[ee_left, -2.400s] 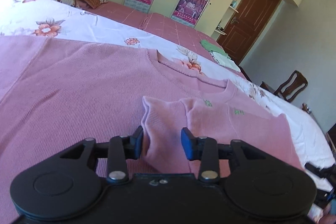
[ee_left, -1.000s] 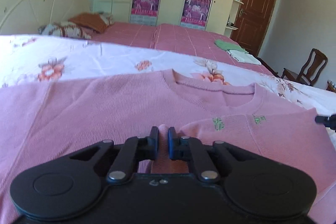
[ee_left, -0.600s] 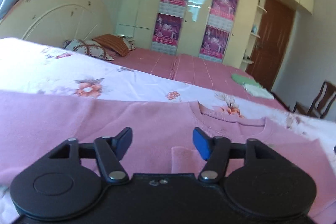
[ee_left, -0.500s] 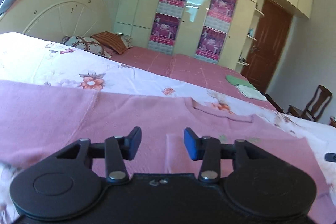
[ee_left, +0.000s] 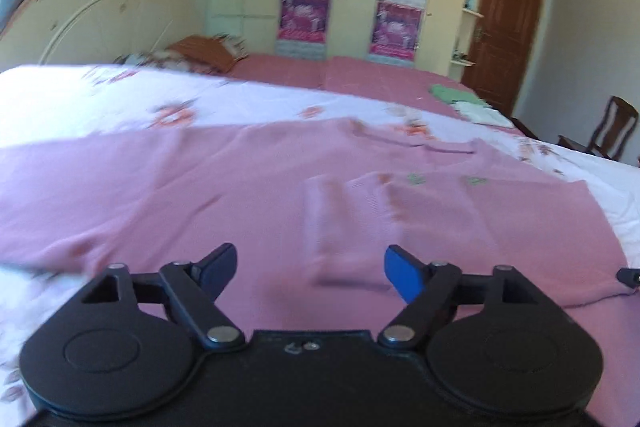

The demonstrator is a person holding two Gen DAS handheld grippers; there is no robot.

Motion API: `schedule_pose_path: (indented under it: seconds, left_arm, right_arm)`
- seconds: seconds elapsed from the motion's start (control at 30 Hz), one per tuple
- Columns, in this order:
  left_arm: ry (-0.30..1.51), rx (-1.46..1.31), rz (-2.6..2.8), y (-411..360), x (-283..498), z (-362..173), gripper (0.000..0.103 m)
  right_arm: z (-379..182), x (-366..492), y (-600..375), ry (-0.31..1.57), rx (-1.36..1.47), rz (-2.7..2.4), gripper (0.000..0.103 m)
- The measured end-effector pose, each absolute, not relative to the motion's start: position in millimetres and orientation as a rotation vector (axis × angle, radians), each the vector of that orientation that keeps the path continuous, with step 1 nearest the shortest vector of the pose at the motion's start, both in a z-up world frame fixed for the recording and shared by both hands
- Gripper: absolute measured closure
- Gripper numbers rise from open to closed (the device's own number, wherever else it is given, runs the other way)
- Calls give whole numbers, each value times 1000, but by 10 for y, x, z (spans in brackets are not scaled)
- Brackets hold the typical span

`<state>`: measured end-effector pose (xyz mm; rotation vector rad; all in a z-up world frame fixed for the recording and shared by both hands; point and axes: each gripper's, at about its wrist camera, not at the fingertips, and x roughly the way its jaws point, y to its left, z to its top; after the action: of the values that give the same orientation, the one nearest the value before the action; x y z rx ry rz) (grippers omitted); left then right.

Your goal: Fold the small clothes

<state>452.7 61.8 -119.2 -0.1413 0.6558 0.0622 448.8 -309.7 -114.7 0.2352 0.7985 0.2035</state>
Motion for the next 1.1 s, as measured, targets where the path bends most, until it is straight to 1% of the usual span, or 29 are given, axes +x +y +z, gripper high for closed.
schedule_pose_path:
  seconds: [0.1, 0.13, 0.17, 0.2, 0.27, 0.37, 0.47, 0.53, 0.57, 0.63, 0.77, 0.97, 1.03, 1.1]
  left_arm:
    - [629, -193, 154, 1223, 4197, -1164, 28]
    - [619, -219, 191, 1456, 4095, -1159, 28]
    - [609, -253, 234, 1706, 3998, -1161, 30]
    - [602, -290, 273, 1946, 3918, -1176, 31]
    - [595, -368, 360, 2473, 3786, -1197, 36]
    - [584, -497, 458, 3196, 3644, -1225, 39]
    - [547, -623, 505, 3759, 3553, -1242, 39]
    - [532, -666, 515, 4047, 3530, -1264, 41]
    - [526, -685, 515, 4160, 3526, -1273, 42]
    - [511, -727, 505, 4363, 3534, -1288, 44]
    - [494, -797, 472, 4632, 3601, -1352, 49]
    - [460, -813, 440, 4825, 3840, -1424, 50]
    - [448, -826, 437, 4868, 3899, -1454, 54]
    - [451, -812, 433, 4892, 3945, -1462, 62]
  right_arm:
    - [-1027, 4449, -3056, 801, 227, 170, 103]
    - [-958, 4399, -3051, 772, 232, 156, 103]
    - [-900, 4350, -3033, 746, 234, 144, 96]
    - [-864, 4319, -3007, 735, 237, 133, 68]
    - [-821, 4205, -2941, 696, 249, 106, 28]
    - [-802, 4117, -2678, 698, 242, 91, 28]
    - [-795, 4077, -2395, 690, 292, 83, 49]
    - [-784, 4088, -2188, 685, 330, 64, 54]
    - [-780, 4106, -2094, 683, 360, 59, 61]
    - [-774, 4152, -1902, 690, 417, 53, 61]
    - [-717, 4230, -1476, 693, 445, 55, 61]
    - [-640, 4319, -1110, 697, 458, 43, 61]
    - [-633, 4348, -1045, 702, 439, 35, 61]
    - [-653, 4403, -967, 712, 389, 23, 61]
